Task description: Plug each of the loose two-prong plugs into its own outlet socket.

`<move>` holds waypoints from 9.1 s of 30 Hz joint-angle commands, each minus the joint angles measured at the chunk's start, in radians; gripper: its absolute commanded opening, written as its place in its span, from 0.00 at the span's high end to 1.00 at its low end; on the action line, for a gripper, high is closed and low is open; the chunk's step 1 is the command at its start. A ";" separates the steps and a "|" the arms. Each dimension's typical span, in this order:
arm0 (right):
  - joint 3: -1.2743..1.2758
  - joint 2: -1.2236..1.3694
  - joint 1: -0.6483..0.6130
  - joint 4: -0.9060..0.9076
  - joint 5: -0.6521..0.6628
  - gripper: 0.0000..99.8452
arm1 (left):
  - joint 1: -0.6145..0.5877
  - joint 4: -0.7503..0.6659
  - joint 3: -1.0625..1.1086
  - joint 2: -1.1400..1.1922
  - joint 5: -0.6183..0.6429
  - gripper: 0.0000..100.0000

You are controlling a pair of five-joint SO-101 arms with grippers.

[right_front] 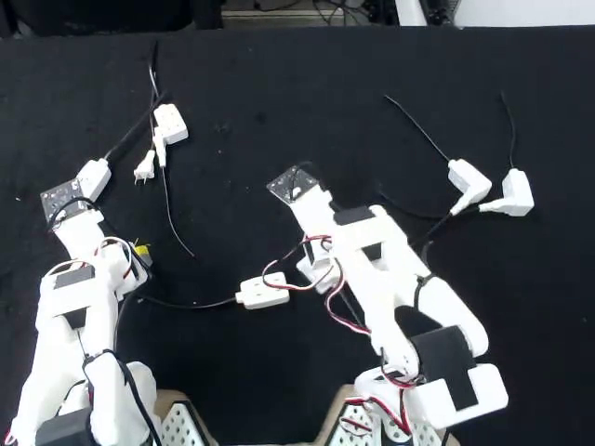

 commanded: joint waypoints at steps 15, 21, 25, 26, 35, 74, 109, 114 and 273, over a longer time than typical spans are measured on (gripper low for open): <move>-0.005 -0.214 -0.006 0.127 -0.006 0.82 | -0.010 -0.012 -0.016 -0.021 0.011 0.75; 0.110 -0.361 -0.008 -0.003 -0.057 0.82 | -0.010 -0.012 -0.016 -0.021 0.011 0.75; 0.142 -0.320 -0.012 -0.078 -0.071 0.82 | -0.010 -0.012 -0.016 -0.021 0.009 0.75; 0.142 -0.300 -0.012 -0.078 -0.071 0.82 | -0.010 -0.011 -0.016 -0.021 0.009 0.75; 0.116 -0.116 -0.014 -0.123 -0.066 0.82 | -0.010 -0.011 -0.016 -0.021 0.009 0.75; 0.120 -0.148 -0.106 -0.120 -0.071 0.82 | -0.010 -0.012 -0.016 -0.021 0.009 0.75; 0.305 -0.414 -0.160 -0.064 -0.115 0.86 | -0.012 -0.012 -0.016 -0.021 0.009 0.75; 0.303 -0.360 -0.161 -0.084 -0.112 0.87 | -0.012 -0.012 -0.016 -0.021 0.008 0.75; 0.381 -0.334 -0.643 -0.799 -0.318 0.99 | 0.338 0.267 0.412 -1.220 -0.035 0.75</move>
